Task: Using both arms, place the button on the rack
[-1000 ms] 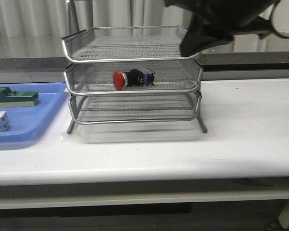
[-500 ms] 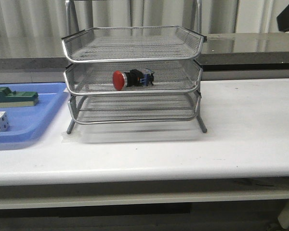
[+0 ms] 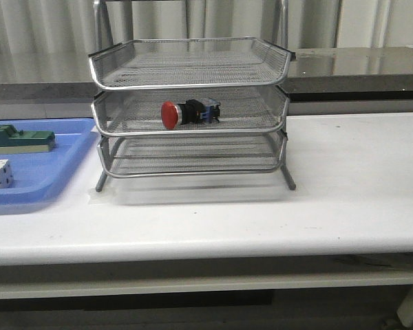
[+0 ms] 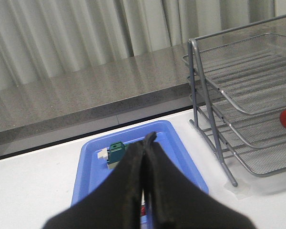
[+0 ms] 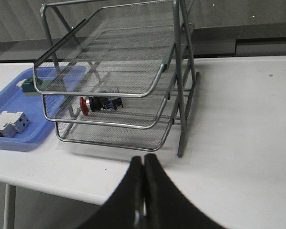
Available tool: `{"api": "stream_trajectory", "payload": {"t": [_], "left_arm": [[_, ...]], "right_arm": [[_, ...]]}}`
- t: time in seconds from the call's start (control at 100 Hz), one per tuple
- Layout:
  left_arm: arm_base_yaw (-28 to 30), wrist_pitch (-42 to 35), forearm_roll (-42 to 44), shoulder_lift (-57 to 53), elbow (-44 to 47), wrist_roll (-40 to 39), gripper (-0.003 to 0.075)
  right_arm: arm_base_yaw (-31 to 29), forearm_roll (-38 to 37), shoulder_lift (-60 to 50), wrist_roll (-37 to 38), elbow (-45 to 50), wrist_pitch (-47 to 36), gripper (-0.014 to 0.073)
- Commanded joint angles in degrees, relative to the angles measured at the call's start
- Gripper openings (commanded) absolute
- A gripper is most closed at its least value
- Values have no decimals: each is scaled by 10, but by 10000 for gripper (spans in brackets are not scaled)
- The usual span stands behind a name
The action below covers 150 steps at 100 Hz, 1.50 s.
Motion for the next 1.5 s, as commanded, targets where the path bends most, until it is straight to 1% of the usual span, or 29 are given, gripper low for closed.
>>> {"api": "stream_trajectory", "payload": {"t": [0.0, 0.63, 0.73, 0.82, 0.87, 0.98, 1.04, 1.11, 1.2, 1.33, 1.49], "left_arm": [[2, -47, -8, 5, -14, -5, -21], [2, -47, -8, 5, -14, -5, -21], [2, -47, -8, 5, -14, -5, -21], [2, -47, -8, 5, -14, -5, -21], [2, -47, -8, 5, -14, -5, -21], [2, -47, -8, 5, -14, -5, -21], [2, -47, -8, 5, -14, -5, -21], [2, -47, -8, 5, -14, -5, -21], [2, -47, -8, 5, -14, -5, -21], [2, -47, -8, 5, -14, -5, -21], [2, -47, -8, 5, -14, -5, -21]], "right_arm": [[-4, -1, -16, -7, -15, -20, -60], [-4, -1, -17, -7, -15, -18, -60], [-4, -12, -18, -7, -15, -18, -60], [-4, -45, -25, 0, -15, -18, -60], [-4, -71, -33, 17, -14, -18, -60], [-5, -141, -65, 74, -2, -30, -60], [-7, -183, -84, 111, 17, -47, -60], [-18, -214, -111, 147, 46, -66, -60], [-42, -233, -149, 177, 90, -91, -60], [-76, -236, -209, 182, 150, -115, -60], [-82, -252, -278, 182, 211, -130, -60]]}}
